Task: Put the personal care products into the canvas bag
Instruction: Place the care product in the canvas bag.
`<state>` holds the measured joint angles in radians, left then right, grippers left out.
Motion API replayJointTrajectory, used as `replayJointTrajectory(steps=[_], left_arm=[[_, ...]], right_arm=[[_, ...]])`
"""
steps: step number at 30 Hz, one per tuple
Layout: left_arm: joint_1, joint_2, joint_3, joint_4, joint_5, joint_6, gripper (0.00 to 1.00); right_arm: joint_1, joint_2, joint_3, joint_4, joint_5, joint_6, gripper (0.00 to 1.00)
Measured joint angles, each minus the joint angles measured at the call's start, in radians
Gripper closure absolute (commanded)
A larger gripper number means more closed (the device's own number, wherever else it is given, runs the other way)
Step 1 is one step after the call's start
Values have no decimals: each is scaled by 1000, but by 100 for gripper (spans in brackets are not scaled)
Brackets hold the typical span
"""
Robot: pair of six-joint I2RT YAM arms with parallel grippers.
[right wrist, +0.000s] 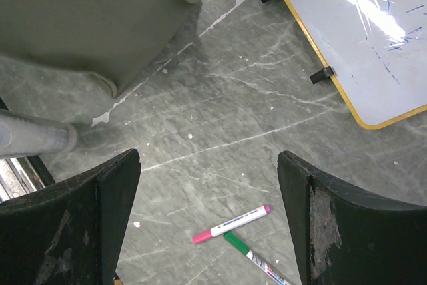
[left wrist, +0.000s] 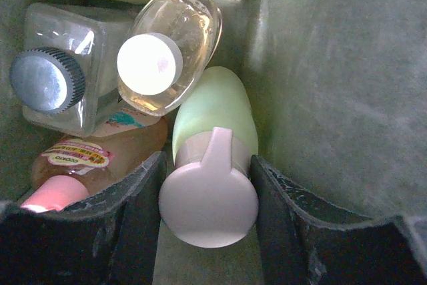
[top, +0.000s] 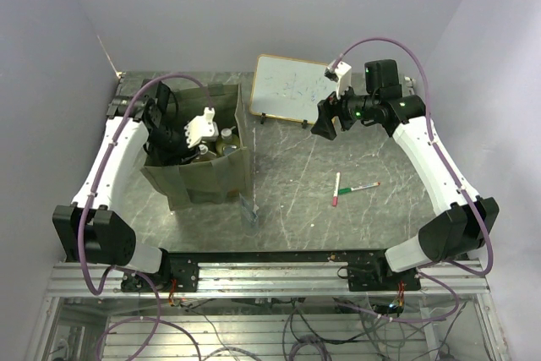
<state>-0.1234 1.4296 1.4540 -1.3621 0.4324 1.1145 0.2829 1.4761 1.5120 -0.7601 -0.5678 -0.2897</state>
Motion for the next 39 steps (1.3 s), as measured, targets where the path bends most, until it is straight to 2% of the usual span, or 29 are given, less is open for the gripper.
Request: replayJointTrajectory(steps=[11, 21, 29, 30, 31, 33, 39], left_arm=[[-8, 3, -70, 59, -9, -9, 84], [-8, 11, -94, 76, -14, -21, 68], [-8, 11, -94, 76, -5, -50, 54], [-8, 11, -94, 75, -3, -55, 50], [-8, 11, -94, 76, -2, -58, 35], [-8, 10, -94, 75, -2, -63, 27], [-10, -8, -80, 47, 26, -95, 20]], right_arm=[[0, -2, -2, 7, 0, 0, 16], [0, -5, -10, 11, 0, 0, 16], [1, -14, -11, 10, 5, 0, 16], [1, -19, -13, 11, 6, 0, 16], [1, -26, -17, 11, 7, 0, 16], [1, -35, -19, 10, 8, 0, 16], [1, -42, -19, 11, 8, 0, 15]])
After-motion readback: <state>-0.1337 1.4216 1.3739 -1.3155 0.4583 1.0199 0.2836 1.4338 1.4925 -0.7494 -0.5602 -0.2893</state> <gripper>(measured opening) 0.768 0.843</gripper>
